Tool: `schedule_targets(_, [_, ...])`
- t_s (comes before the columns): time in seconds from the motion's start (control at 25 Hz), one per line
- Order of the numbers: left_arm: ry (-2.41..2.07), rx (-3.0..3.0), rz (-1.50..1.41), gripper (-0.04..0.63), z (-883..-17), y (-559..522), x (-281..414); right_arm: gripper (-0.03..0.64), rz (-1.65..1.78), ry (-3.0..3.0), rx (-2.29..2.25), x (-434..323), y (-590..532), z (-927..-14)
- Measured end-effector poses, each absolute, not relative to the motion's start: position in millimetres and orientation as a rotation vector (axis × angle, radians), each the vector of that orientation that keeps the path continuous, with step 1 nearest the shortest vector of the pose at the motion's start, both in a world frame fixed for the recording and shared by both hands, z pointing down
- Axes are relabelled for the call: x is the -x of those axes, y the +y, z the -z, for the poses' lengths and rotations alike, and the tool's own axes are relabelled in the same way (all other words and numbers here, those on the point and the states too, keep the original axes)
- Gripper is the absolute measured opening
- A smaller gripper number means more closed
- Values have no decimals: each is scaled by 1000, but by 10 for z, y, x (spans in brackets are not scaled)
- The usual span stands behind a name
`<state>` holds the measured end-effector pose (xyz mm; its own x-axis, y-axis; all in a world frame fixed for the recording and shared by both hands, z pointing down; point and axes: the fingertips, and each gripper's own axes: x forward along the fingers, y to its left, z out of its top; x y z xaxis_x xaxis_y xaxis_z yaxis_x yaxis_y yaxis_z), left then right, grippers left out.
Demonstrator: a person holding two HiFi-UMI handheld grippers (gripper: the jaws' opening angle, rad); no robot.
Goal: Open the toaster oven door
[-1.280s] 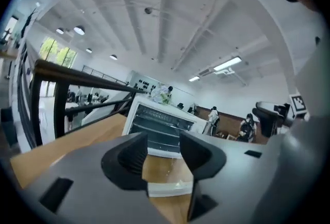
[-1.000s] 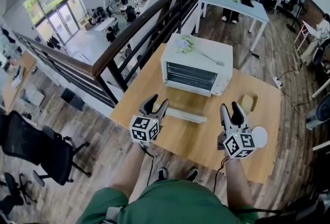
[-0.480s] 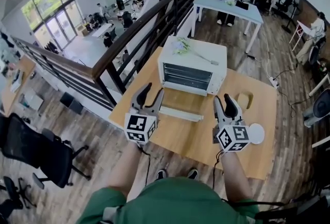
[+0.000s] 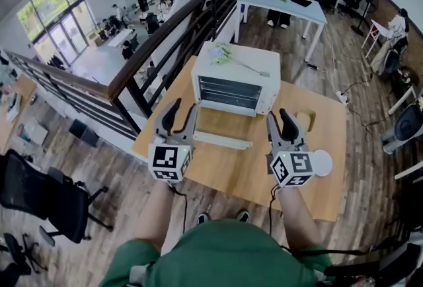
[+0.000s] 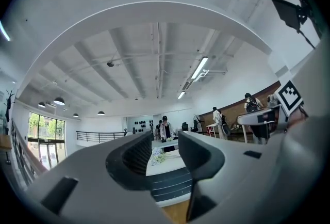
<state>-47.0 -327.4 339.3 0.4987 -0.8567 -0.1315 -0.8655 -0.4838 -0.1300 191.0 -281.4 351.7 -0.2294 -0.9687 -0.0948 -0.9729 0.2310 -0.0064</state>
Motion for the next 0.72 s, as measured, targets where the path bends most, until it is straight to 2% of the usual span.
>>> schedule_targets(0.72, [1519,2566,-58,172,-3466,-3369,463,146,-113,2417,1940,-1999,-2887,-3523])
